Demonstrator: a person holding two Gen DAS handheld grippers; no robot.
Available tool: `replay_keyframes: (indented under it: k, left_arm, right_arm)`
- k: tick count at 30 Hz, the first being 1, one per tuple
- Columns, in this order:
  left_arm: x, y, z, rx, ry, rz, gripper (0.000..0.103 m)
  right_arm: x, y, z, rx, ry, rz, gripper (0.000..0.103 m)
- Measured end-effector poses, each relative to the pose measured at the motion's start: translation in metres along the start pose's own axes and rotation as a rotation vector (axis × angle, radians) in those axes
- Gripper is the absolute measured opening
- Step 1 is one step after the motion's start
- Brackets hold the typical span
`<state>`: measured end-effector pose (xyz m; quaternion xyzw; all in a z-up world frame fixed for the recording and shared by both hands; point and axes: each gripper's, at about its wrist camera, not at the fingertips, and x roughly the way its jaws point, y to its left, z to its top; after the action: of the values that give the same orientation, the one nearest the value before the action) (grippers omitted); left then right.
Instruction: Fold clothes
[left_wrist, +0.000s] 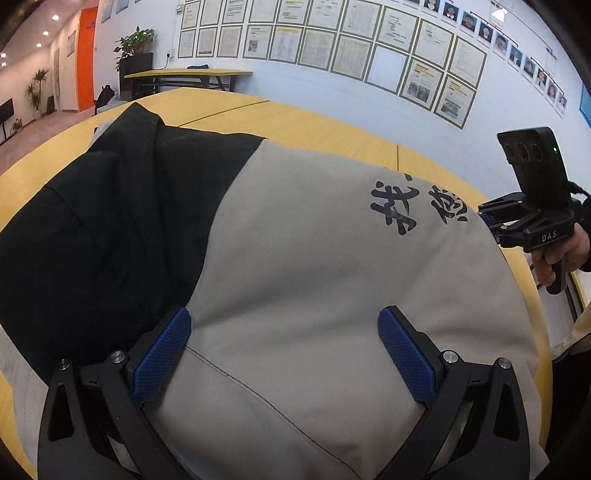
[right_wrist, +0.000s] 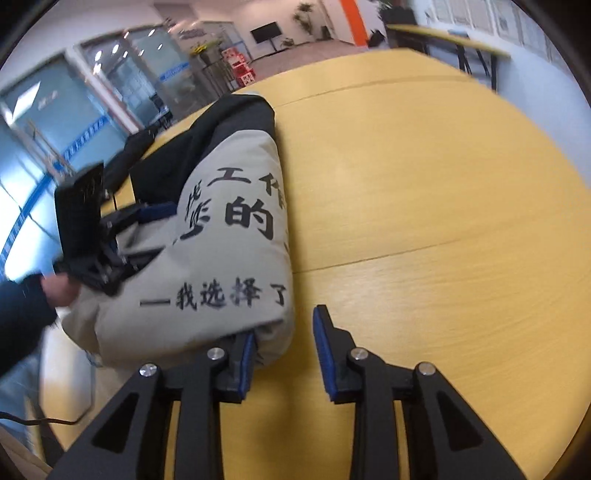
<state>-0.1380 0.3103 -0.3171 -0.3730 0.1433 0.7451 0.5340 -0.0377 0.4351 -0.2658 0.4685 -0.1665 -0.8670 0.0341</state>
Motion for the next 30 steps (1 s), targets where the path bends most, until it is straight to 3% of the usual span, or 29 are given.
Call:
replay_keyframes:
  k: [3, 8, 12, 14, 16, 18, 19, 22, 27, 30]
  left_arm:
    - [0.001, 0.001, 0.002, 0.003, -0.002, 0.01, 0.103]
    - [-0.027, -0.002, 0.012, -0.027, -0.008, 0.031, 0.102]
    - [-0.087, -0.043, 0.029, 0.052, -0.193, -0.038, 0.103]
    - [-0.097, -0.066, 0.027, 0.135, -0.22, -0.073, 0.103]
    - [-0.081, -0.089, 0.013, 0.253, -0.152, -0.095, 0.103]
    - [-0.046, -0.1, -0.018, 0.327, 0.008, -0.097, 0.102]
    - [-0.035, -0.104, -0.035, 0.369, 0.052, -0.086, 0.102]
    - [-0.022, -0.122, -0.075, 0.581, 0.061, 0.038, 0.103]
    - [-0.031, -0.119, -0.057, 0.483, 0.045, 0.024, 0.103]
    - [-0.062, -0.127, -0.034, 0.411, -0.035, 0.01, 0.103]
  right_arm:
    - [-0.016, 0.002, -0.006, -0.061, 0.011, -0.05, 0.038]
    - [-0.04, 0.03, 0.01, -0.229, -0.023, 0.052, 0.037]
    - [-0.059, 0.053, 0.023, -0.364, -0.051, 0.134, 0.038]
    - [-0.069, 0.064, 0.03, -0.432, -0.065, 0.176, 0.045]
    - [-0.052, 0.08, 0.032, -0.518, -0.044, 0.206, 0.048]
    - [-0.015, 0.089, 0.031, -0.578, 0.054, 0.225, 0.048]
    - [0.001, 0.089, 0.029, -0.587, 0.107, 0.237, 0.048]
    - [0.001, 0.065, 0.032, -0.471, 0.161, 0.334, 0.045]
    - [-0.018, 0.055, 0.069, -0.424, 0.11, 0.381, 0.049]
    - [0.014, 0.083, 0.095, -0.45, 0.144, 0.433, 0.056]
